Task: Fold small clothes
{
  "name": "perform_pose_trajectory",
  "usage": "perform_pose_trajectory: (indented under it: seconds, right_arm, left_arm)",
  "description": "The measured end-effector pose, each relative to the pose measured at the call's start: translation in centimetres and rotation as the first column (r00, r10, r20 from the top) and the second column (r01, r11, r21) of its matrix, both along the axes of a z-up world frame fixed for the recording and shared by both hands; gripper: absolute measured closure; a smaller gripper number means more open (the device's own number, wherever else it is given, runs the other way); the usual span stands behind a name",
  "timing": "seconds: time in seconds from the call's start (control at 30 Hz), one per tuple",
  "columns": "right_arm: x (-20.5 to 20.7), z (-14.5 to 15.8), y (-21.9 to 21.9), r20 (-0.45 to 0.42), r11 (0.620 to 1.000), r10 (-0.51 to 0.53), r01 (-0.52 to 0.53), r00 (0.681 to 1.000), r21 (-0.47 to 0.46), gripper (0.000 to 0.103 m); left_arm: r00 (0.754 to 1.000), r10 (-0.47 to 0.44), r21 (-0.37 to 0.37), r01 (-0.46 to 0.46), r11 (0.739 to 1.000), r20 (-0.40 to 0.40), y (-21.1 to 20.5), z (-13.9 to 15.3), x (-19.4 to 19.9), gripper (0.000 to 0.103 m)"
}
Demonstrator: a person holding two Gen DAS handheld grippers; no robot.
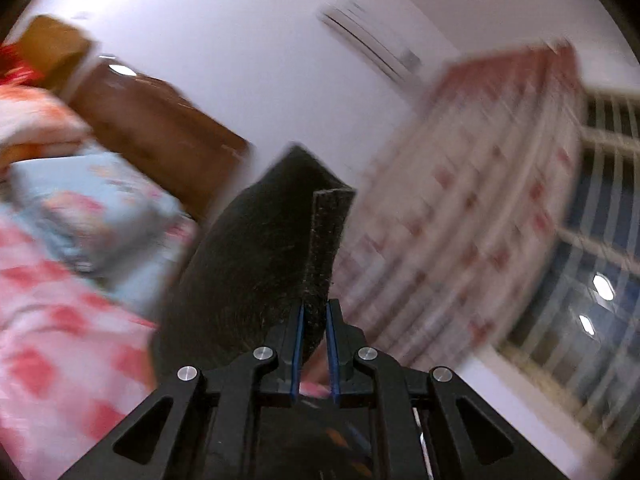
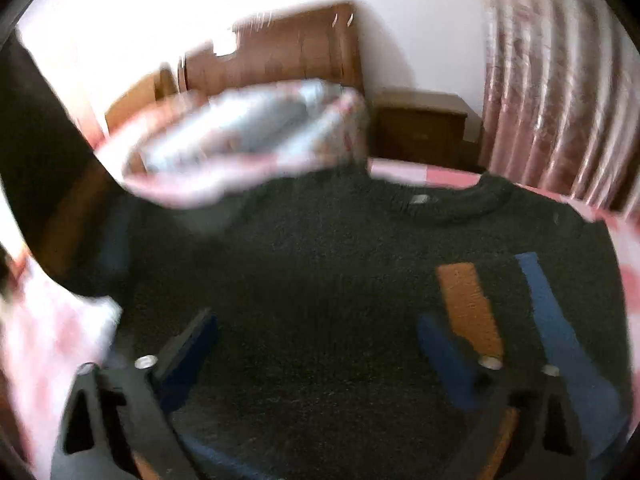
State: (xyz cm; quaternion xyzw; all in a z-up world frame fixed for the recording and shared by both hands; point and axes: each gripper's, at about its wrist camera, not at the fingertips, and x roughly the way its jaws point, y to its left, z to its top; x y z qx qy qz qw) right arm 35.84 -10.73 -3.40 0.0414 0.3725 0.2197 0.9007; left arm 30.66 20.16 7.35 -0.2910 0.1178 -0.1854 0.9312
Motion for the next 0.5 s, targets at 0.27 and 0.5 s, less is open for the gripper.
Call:
perform_pose_trajectory:
  seconds: [0.27, 0.5]
  right_arm:
    - [-6.7, 4.2, -15.4, 0.021, 0.866, -0.375, 0.342, 0.927, 0.365, 0.000]
    - [-9.5, 2.6, -19.7, -0.041, 0.850, -0.428, 0.418, 0.903, 0.322, 0.000]
  left_arm:
    - [0.901, -0.334, 0.151, 0.384, 0.911, -0.278, -19.3, -8.3, 5.1, 0.092]
    - [0.819, -0.348, 0.179, 0.467, 0.866, -0.456, -22.6, -13.2, 5.8, 0.089]
